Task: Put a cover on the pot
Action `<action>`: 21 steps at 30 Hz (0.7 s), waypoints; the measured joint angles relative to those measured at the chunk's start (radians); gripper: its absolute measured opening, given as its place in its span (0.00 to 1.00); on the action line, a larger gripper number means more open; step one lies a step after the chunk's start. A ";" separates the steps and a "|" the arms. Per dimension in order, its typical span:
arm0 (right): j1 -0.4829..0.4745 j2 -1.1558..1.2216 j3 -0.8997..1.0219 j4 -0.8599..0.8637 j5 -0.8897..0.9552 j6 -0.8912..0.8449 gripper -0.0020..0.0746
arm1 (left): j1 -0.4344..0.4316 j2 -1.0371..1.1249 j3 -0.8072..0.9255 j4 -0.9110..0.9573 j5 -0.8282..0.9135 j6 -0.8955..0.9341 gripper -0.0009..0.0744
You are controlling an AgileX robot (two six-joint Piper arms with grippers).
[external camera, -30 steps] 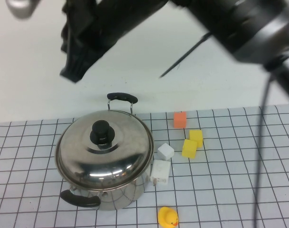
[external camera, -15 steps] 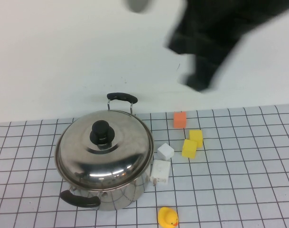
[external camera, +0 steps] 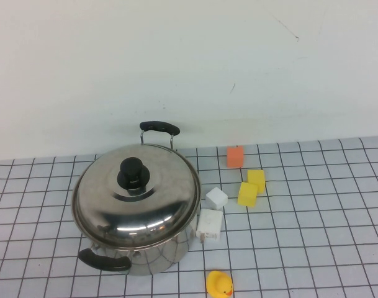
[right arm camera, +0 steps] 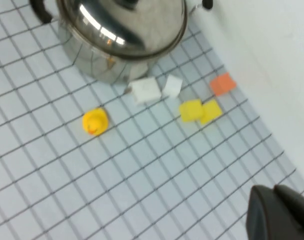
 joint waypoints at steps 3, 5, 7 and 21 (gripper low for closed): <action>0.000 -0.134 0.126 -0.001 -0.007 0.014 0.02 | 0.000 0.000 0.000 0.000 0.000 0.000 0.01; 0.000 -0.214 0.211 -0.015 -0.039 0.019 0.02 | 0.000 0.000 0.000 0.000 0.000 0.000 0.01; 0.000 -0.308 0.310 -0.024 -0.094 0.041 0.02 | 0.000 0.000 0.000 0.000 0.000 0.000 0.01; -0.096 -0.843 1.080 0.075 -0.729 0.248 0.02 | 0.000 0.000 0.000 0.000 0.000 0.000 0.01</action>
